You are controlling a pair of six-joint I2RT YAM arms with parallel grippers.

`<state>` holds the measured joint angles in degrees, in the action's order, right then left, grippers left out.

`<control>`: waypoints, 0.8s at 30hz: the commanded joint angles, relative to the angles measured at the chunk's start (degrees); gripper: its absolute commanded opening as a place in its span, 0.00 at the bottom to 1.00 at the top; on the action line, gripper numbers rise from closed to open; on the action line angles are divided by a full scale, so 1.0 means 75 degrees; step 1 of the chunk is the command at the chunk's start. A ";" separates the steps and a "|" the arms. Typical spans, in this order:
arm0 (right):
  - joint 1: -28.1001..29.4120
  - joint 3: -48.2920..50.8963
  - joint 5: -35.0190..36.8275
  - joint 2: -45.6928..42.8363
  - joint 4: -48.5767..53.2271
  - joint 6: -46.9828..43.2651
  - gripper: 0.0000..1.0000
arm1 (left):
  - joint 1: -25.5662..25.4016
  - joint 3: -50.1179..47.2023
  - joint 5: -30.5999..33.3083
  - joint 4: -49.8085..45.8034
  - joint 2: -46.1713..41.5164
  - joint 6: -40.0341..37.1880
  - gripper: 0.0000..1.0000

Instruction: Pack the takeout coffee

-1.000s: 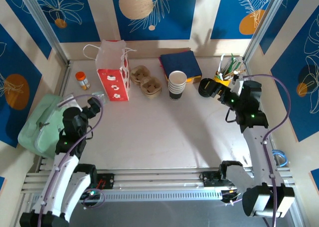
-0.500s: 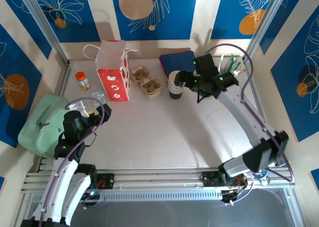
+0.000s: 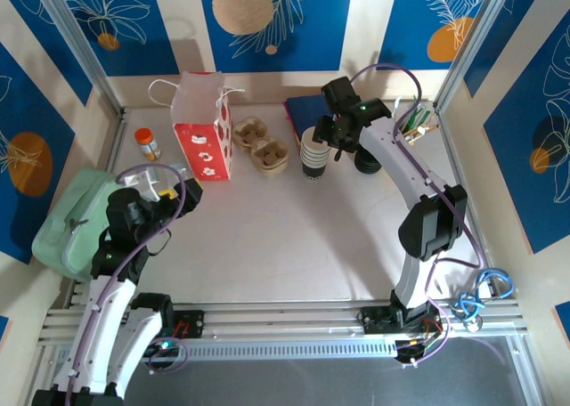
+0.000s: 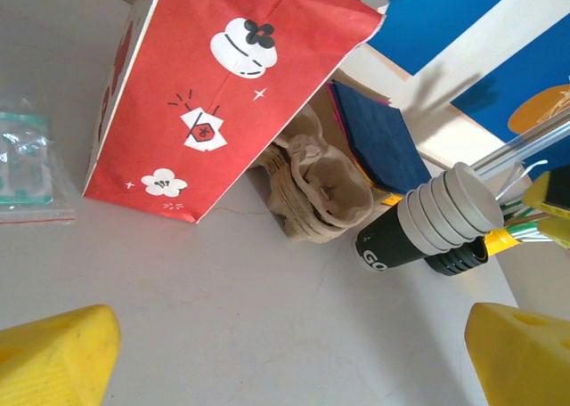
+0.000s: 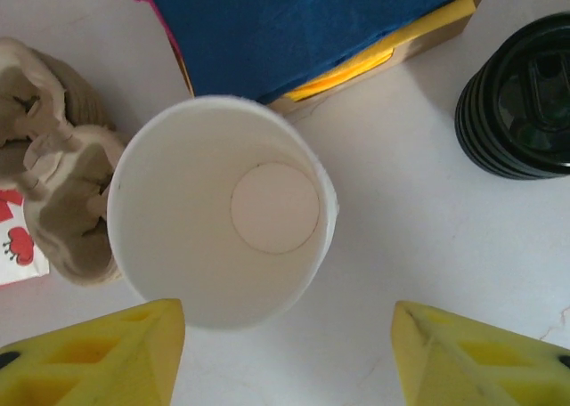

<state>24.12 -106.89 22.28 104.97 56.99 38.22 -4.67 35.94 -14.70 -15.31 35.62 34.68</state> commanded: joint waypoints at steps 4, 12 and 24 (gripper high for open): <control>-0.0087 -0.0558 0.0132 0.0569 0.0343 -0.0009 0.55 | 0.0000 0.0177 -0.0027 -0.0269 -0.0248 -0.0017 0.99; -0.0167 -0.0560 -0.0029 0.0793 0.0253 -0.0021 0.45 | 0.0001 0.0086 -0.0136 -0.0157 -0.0178 0.0145 0.99; -0.0195 -0.0502 -0.0160 0.0852 0.0206 -0.0010 0.32 | 0.0000 -0.0058 -0.0173 -0.0144 -0.0249 0.0263 1.00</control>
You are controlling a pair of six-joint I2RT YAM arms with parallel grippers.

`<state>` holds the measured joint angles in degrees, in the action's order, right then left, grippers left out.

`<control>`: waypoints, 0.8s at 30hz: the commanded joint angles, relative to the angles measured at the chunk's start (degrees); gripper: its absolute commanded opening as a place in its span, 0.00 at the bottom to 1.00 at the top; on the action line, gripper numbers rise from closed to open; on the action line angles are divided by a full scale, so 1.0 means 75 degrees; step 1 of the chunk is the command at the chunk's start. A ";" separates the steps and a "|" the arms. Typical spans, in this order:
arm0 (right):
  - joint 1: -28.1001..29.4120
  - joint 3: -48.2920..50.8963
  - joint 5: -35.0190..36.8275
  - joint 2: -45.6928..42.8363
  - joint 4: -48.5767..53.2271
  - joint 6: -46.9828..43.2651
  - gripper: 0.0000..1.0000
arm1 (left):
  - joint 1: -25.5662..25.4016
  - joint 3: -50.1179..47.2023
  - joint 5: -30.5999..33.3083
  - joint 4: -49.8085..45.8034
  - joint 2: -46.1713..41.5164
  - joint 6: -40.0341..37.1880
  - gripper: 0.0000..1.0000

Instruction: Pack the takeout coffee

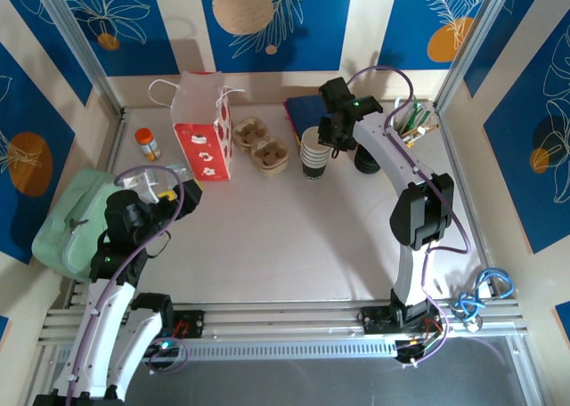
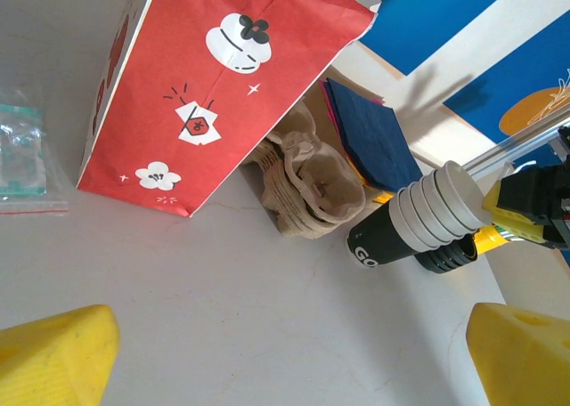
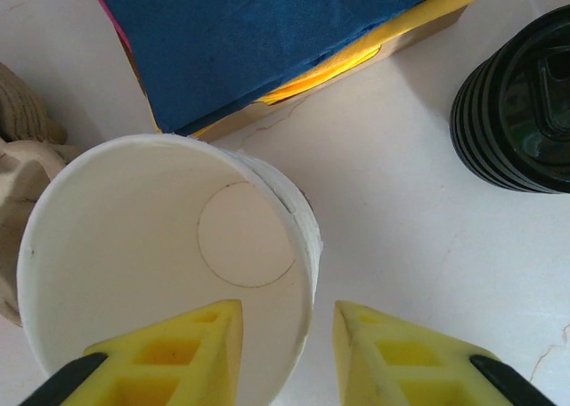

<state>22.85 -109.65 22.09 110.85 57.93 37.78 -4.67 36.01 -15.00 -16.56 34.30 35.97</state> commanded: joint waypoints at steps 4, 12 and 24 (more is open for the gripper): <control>-0.0041 -0.0106 -0.0177 0.0073 0.0048 0.0061 0.28 | 0.0001 -0.0013 -0.0099 -0.0111 -0.0075 0.0084 1.00; -0.0035 -0.0110 -0.0267 0.0102 -0.0002 0.0106 0.24 | -0.0003 0.0147 0.0008 -0.0486 -0.0176 -0.0100 0.99; -0.0047 -0.0228 -0.0315 0.0170 0.0083 0.0166 0.24 | -0.0001 0.0177 0.0044 -0.0620 -0.0285 -0.0161 0.99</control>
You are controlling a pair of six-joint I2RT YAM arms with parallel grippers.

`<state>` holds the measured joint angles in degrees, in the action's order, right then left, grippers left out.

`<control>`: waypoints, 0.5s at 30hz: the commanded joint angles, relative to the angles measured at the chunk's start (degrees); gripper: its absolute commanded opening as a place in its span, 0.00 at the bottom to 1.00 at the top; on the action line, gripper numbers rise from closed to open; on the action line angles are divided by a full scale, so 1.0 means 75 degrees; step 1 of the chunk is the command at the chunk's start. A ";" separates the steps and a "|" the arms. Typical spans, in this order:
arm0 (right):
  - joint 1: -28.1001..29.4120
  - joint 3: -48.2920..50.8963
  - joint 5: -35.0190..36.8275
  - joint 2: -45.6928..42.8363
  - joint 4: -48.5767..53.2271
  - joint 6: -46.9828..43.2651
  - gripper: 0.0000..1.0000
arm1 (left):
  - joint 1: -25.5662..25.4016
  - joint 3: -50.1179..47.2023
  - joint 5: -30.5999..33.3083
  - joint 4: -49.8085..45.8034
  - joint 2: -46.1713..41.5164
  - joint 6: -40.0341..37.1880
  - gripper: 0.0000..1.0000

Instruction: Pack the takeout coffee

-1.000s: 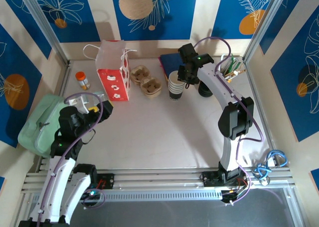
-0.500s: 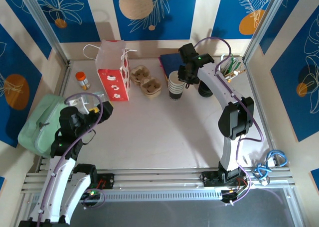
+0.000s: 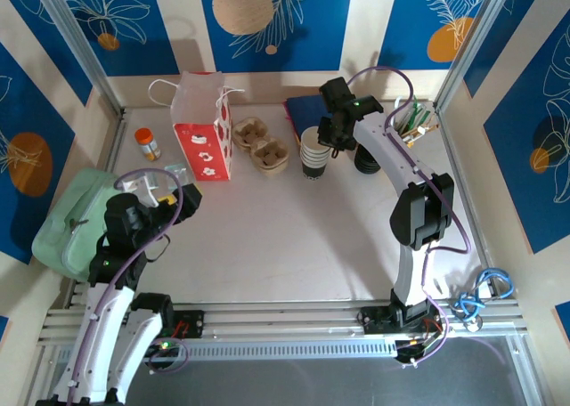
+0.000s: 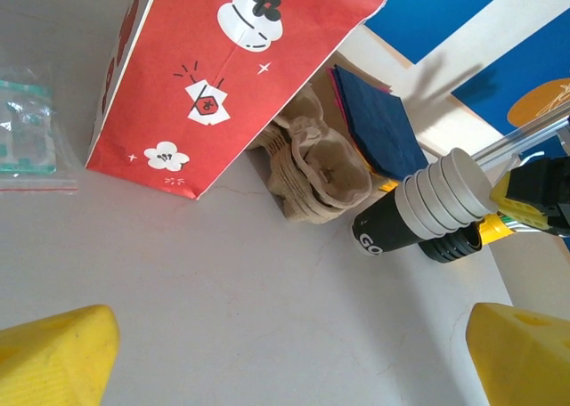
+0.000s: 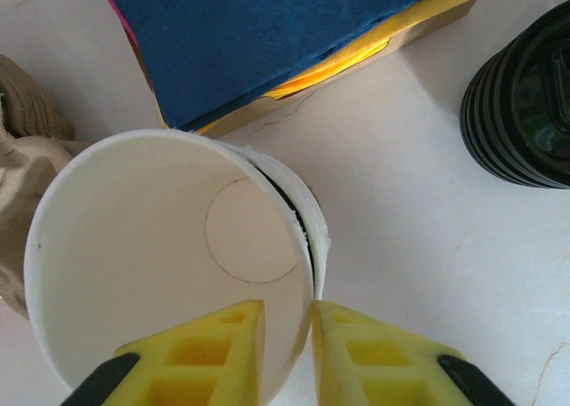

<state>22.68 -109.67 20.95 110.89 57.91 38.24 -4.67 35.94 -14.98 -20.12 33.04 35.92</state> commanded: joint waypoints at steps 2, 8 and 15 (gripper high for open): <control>-0.0024 -0.0245 -0.0168 0.0178 0.0095 0.0122 0.25 | 0.0000 0.0182 0.0053 -0.0162 -0.0122 -0.0156 0.99; -0.0079 -0.0227 -0.0162 0.0227 0.0177 0.0222 0.24 | -0.0006 0.0140 0.0023 -0.0221 -0.0125 -0.0064 0.99; -0.0082 -0.0318 -0.0213 0.0275 0.0212 0.0222 0.22 | 0.0001 0.0145 0.0088 -0.0326 -0.0218 -0.0093 0.99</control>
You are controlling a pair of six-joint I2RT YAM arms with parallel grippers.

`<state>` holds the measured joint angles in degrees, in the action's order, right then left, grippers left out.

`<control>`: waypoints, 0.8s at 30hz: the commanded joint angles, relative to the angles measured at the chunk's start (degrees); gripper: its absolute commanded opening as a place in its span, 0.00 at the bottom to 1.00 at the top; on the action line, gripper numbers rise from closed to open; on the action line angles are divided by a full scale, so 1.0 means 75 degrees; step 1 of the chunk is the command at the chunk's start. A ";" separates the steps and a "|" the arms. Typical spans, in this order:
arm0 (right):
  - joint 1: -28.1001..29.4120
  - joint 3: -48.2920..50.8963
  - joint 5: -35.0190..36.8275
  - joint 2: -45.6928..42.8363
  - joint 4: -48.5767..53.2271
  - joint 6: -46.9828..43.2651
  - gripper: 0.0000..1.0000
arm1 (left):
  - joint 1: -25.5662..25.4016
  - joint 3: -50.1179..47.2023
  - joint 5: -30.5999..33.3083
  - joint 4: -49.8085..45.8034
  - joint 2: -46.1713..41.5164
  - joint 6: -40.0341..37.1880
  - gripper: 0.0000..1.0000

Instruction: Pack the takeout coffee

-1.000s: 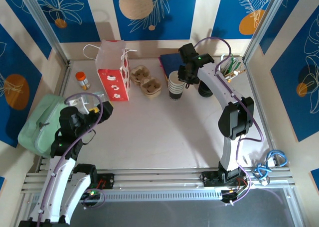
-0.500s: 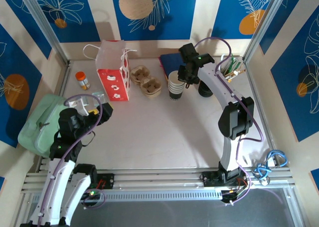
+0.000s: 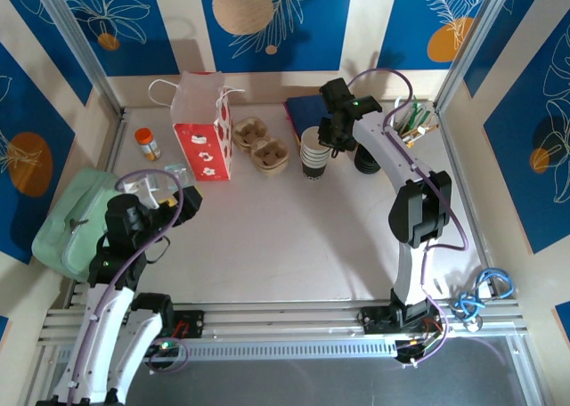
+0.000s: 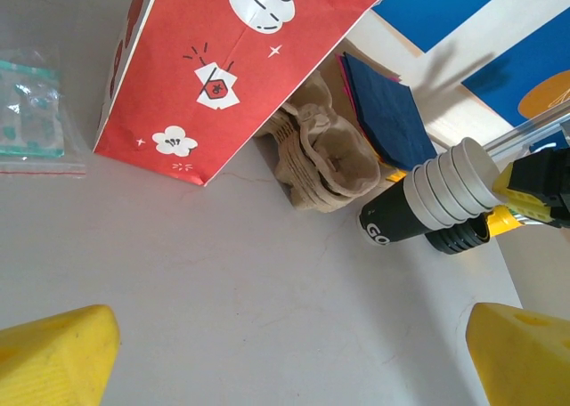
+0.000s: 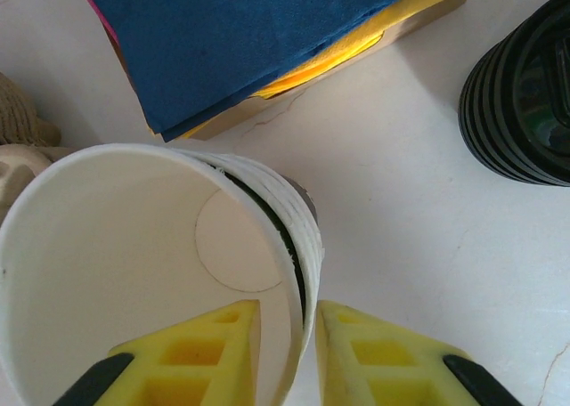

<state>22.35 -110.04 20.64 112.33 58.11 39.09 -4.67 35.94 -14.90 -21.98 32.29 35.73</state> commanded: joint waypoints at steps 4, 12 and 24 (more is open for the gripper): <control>-0.0015 -0.0333 -0.0150 0.0039 0.0209 0.0050 0.14 | -0.0001 0.0166 0.0088 -0.0102 -0.0134 -0.0081 0.99; -0.0003 -0.0555 -0.0148 -0.0178 0.0338 -0.0073 0.06 | -0.0005 0.0232 0.0088 -0.0073 -0.0087 -0.0084 0.99; -0.0016 -0.1808 -0.0362 -0.0741 0.1246 -0.0450 0.04 | -0.0007 0.0509 0.0169 -0.0196 -0.0087 -0.0203 1.00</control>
<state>22.35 -119.87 19.84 111.22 63.77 37.30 -4.67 37.21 -14.52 -22.44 31.97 35.53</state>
